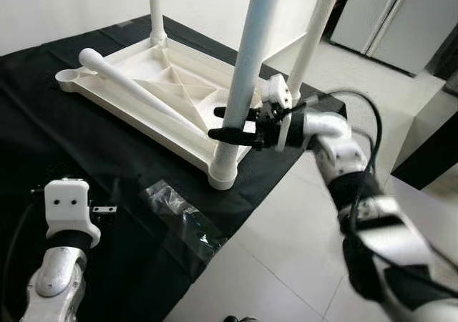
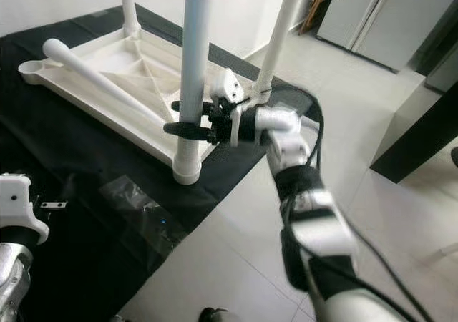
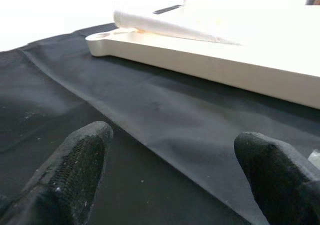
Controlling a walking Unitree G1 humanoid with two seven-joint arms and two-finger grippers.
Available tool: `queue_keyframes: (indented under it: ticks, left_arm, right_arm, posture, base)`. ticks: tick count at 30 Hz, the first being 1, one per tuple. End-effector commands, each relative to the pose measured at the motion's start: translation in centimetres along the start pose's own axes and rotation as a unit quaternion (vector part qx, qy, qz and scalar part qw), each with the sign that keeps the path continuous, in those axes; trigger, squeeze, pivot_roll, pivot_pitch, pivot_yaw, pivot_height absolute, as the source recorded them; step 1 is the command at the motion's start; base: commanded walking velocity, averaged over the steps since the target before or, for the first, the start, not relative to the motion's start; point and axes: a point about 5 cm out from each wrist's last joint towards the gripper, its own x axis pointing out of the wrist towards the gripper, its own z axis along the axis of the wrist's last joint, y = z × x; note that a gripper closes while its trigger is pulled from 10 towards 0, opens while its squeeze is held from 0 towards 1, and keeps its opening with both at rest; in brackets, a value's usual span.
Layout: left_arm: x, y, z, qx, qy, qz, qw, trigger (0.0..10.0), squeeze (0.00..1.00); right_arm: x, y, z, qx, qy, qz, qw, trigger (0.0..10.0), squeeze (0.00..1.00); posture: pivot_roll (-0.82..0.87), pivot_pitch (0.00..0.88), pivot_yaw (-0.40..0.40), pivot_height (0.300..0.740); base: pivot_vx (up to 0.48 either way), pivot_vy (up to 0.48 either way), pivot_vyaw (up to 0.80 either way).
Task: Building children table
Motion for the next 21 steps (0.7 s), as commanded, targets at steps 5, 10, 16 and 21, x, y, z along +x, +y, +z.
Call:
queue_keyframes:
  ticks: [5,10,16,21]
  left_arm:
    - [0.6,0.1,-0.3,0.007,0.007,-0.004,1.0,10.0,0.0]
    - [1.3,0.1,-0.7,0.007,0.006,-0.006,1.0,10.0,0.0]
    - [1.6,-0.4,-0.7,0.008,0.002,-0.006,1.0,10.0,0.0]
    - [1.8,-0.9,-0.8,0.004,-0.003,-0.008,1.0,10.0,0.0]
  right_arm:
    - [-1.9,6.2,-6.9,0.048,0.139,-0.279,0.949,0.0,0.0]
    - [-0.5,5.0,-5.8,0.05,0.113,-0.308,0.943,0.0,0.0]
    - [-0.3,5.3,-5.4,0.031,0.145,-0.282,0.948,10.0,0.09]
    - [1.4,4.9,-2.7,0.026,0.067,-0.177,0.982,10.0,1.0]
  posture:
    - [-0.02,0.15,-0.121,0.74]
    - [-0.04,0.11,-0.115,0.74]
    - [-0.04,0.09,-0.141,0.74]
    - [-0.06,0.079,-0.162,0.74]
  base:
    - [0.0,0.0,0.0]
    - [0.0,0.0,0.0]
    - [0.0,0.0,0.0]
    - [0.0,0.0,0.0]
